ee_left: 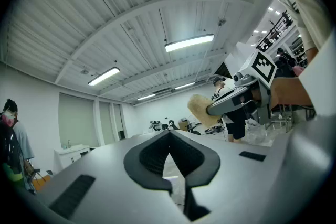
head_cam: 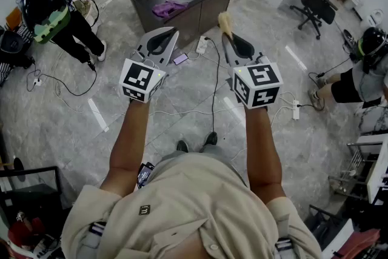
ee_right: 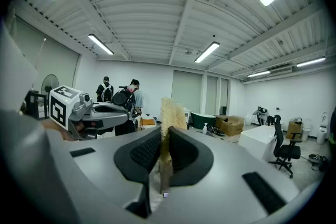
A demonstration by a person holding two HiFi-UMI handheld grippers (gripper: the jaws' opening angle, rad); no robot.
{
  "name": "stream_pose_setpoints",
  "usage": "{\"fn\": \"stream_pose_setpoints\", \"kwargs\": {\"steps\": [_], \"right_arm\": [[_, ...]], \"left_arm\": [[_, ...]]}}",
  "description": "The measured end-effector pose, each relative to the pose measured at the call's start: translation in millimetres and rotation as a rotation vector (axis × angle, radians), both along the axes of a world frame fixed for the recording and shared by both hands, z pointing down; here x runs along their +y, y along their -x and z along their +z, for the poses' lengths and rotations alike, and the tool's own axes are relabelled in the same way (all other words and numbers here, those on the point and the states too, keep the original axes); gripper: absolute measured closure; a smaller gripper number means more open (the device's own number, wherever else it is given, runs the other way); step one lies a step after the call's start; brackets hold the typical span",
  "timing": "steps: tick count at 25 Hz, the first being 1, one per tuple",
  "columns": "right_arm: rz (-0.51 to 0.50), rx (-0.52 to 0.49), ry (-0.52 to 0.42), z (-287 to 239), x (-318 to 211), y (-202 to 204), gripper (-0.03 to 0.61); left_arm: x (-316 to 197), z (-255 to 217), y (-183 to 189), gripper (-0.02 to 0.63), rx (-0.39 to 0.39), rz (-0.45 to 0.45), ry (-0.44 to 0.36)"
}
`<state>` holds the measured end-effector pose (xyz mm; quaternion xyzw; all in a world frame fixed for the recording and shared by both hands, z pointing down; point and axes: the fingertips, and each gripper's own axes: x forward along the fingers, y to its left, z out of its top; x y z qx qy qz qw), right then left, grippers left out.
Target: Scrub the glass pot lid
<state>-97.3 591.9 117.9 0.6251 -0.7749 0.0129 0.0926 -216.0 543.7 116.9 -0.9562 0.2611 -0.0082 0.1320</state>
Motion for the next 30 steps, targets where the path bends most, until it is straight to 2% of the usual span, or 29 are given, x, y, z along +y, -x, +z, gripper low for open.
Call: {"fn": "stream_pose_setpoints", "kwargs": {"steps": [13, 19, 30], "right_arm": [[0.017, 0.008, 0.014, 4.1, -23.1, 12.1, 0.54], [0.048, -0.019, 0.018, 10.6, -43.9, -1.5, 0.54], [-0.01, -0.1, 0.028, 35.9, -133.5, -42.5, 0.538]], "left_arm": [[-23.7, 4.5, 13.8, 0.6, 0.005, 0.016, 0.014], [-42.3, 10.9, 9.5, 0.6, 0.015, 0.012, 0.025], [-115.1, 36.6, -17.7, 0.6, -0.033, -0.055, 0.06]]}}
